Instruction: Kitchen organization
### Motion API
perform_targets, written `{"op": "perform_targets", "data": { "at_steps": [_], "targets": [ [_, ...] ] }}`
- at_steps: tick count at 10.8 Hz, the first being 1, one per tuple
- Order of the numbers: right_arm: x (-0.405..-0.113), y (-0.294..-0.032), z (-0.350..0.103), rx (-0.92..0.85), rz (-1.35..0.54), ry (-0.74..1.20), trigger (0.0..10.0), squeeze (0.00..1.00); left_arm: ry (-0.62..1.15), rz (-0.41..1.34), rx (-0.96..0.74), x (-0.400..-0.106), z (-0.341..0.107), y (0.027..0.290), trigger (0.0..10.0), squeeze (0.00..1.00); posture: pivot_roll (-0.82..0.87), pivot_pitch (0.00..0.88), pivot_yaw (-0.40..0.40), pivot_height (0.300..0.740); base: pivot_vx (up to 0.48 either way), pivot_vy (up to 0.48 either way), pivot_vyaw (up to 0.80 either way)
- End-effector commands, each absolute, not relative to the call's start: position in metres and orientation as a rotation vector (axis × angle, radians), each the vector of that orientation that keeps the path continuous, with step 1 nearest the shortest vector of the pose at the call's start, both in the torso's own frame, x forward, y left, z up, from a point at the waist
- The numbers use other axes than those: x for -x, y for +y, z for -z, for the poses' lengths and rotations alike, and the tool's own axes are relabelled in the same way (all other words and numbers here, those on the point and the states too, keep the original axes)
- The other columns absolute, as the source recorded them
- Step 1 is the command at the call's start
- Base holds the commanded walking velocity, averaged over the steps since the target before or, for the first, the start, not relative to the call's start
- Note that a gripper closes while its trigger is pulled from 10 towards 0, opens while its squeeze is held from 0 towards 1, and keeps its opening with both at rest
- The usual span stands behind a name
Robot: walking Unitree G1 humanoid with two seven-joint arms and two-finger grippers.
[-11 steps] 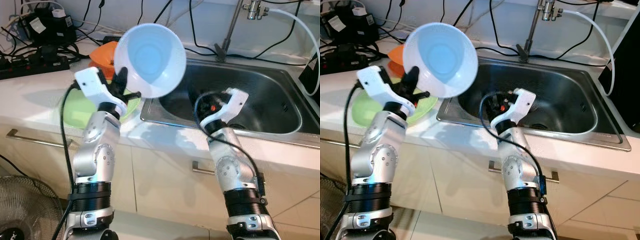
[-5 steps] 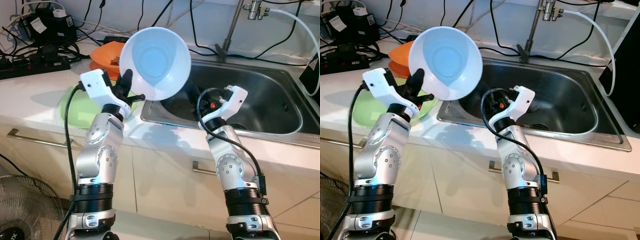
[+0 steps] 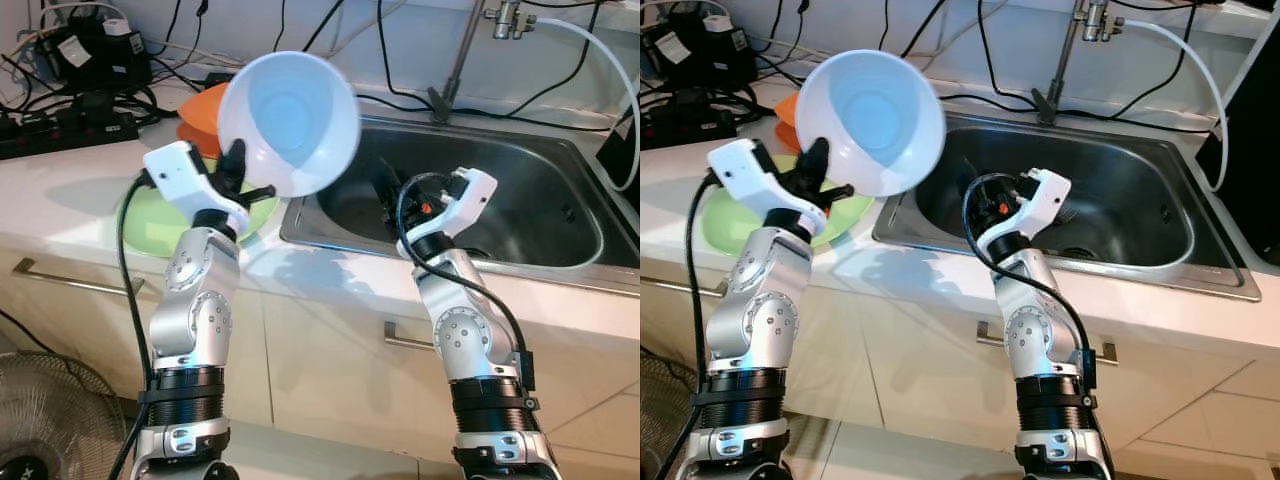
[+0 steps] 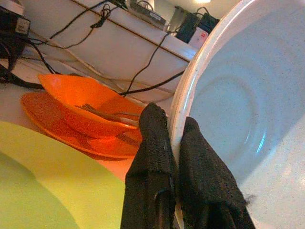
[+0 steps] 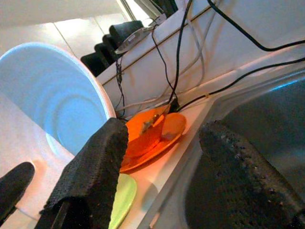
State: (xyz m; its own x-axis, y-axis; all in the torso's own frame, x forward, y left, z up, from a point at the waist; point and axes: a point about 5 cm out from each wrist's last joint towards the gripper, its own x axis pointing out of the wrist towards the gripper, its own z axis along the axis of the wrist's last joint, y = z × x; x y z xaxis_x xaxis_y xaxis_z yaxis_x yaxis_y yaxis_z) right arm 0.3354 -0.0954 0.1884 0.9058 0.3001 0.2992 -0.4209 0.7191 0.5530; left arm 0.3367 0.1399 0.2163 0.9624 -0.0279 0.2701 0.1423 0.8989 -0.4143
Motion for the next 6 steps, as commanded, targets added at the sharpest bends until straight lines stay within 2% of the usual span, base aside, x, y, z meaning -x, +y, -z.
{"op": "perform_targets", "data": {
  "at_steps": [1,6],
  "targets": [
    [-0.333,-0.098,-0.191,-0.659,-0.401,-0.206,10.0,0.00,-0.303,0.114,0.448,-0.338,-0.227,0.135,10.0,0.00,0.20,0.000,-0.022,0.740,0.000,0.000,0.00],
    [-0.332,-0.093,-0.190,-0.665,-0.417,-0.196,10.0,0.00,-0.256,0.201,0.428,-0.336,-0.220,0.119,10.0,0.00,0.20,0.006,-0.022,0.740,0.000,0.000,0.00]
  ]
}}
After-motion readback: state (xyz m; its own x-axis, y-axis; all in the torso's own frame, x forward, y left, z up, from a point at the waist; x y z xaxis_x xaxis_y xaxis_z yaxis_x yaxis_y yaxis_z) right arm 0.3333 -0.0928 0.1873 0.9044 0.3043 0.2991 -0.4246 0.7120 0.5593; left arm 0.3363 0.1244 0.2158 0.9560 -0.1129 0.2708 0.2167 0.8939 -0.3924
